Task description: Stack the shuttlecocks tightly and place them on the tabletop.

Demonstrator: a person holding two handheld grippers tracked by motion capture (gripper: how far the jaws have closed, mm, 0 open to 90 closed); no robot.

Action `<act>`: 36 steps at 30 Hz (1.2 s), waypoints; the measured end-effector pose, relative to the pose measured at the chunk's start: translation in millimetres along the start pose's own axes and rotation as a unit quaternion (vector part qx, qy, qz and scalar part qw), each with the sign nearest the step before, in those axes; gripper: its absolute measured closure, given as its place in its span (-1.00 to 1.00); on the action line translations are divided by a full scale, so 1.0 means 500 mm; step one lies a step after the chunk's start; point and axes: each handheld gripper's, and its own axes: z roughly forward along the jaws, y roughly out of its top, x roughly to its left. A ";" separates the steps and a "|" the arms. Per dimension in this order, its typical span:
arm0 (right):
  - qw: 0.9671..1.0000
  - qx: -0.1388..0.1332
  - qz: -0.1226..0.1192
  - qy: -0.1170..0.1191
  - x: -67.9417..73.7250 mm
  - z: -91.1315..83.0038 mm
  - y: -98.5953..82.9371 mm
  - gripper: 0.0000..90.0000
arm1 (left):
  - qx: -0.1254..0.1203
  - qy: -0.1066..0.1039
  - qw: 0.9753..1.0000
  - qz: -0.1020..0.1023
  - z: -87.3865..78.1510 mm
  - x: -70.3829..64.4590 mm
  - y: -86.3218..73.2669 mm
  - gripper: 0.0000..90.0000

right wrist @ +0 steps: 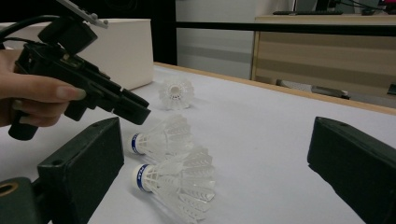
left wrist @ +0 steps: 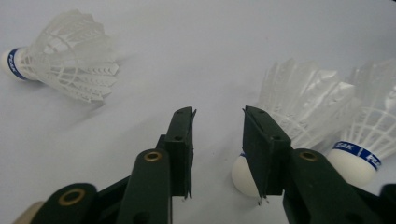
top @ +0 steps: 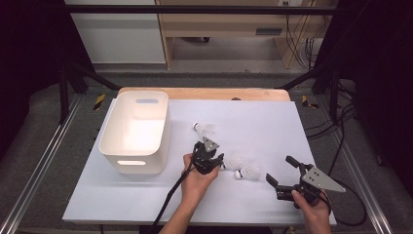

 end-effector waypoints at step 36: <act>1.000 0.004 0.005 -0.003 -0.004 0.003 -0.005 -0.91 | 0.026 -0.096 0.988 0.120 0.038 -0.003 -0.026 0.02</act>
